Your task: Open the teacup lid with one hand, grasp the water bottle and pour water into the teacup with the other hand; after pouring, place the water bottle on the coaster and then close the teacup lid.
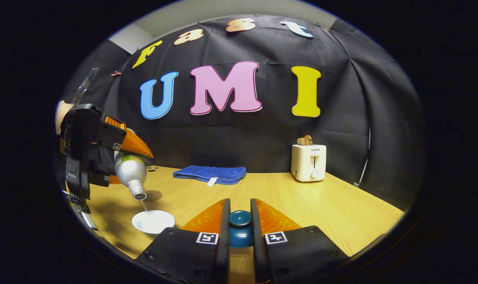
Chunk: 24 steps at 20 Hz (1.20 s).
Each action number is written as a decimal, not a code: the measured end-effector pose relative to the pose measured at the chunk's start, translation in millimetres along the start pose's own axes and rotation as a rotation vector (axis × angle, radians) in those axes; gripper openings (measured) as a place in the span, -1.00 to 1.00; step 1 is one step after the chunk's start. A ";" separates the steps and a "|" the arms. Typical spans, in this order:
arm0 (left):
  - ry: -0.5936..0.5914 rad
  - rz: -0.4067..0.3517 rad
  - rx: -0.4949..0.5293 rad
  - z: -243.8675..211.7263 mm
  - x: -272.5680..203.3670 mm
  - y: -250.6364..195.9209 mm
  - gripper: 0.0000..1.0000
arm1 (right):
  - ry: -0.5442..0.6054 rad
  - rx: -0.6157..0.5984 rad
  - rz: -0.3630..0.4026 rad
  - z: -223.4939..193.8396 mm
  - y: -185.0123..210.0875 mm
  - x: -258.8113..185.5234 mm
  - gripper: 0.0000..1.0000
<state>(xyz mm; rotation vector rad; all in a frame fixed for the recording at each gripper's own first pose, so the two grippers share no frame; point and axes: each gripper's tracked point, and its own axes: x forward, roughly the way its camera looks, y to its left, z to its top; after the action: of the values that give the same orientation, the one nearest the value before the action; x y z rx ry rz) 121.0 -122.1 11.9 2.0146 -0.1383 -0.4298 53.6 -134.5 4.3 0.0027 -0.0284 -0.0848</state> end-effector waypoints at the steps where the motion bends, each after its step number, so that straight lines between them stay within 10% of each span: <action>1: 0.002 0.000 0.004 -0.8 -0.1 0.4 0.64 | -0.001 0.000 0.000 0.8 0.3 0.1 -0.44; 24: -0.057 0.061 -0.031 3.4 -2.9 3.5 0.64 | 0.001 0.001 -0.001 0.3 0.6 0.3 -0.44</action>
<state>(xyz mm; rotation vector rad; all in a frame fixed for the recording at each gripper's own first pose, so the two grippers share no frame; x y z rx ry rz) 117.5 -125.8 14.2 1.9630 -0.2263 -0.4488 53.9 -133.9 4.6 0.0033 -0.0279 -0.0857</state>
